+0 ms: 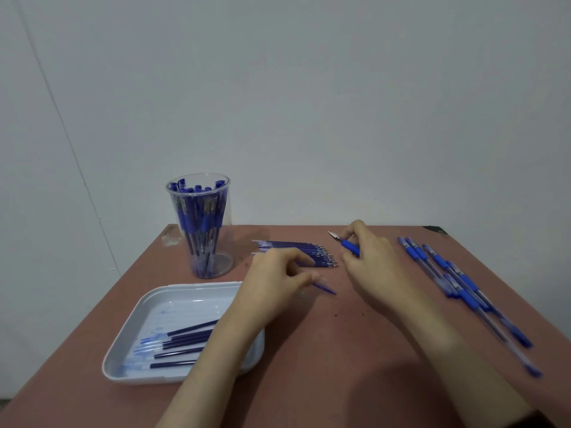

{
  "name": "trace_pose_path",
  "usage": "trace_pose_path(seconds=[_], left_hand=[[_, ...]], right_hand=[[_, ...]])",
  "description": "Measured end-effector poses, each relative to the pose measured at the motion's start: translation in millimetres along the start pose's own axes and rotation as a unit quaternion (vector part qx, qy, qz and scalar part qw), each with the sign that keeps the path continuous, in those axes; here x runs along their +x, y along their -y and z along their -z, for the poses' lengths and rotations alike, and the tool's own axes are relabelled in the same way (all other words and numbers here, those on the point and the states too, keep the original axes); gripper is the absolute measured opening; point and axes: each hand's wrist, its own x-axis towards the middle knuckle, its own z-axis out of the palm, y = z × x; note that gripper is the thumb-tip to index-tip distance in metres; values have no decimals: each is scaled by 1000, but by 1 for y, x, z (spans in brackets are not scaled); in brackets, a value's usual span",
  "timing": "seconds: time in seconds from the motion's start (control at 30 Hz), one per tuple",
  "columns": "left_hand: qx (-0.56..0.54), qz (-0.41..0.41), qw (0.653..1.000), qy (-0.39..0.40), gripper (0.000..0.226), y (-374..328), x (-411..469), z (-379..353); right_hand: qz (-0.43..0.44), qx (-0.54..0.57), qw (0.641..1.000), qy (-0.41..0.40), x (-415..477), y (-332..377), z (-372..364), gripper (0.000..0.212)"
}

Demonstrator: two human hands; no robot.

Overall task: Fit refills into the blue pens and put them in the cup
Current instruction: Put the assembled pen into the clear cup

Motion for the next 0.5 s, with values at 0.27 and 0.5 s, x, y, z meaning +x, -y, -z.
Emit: trace_pose_path(seconds=[0.27, 0.5], left_hand=[[94, -34, 985, 142, 20, 1, -2, -2], [-105, 9, 994, -39, 21, -4, 3, 4]], right_hand=[[57, 25, 997, -53, -1, 1, -6, 17], [-46, 341, 938, 40, -1, 15, -1, 9]])
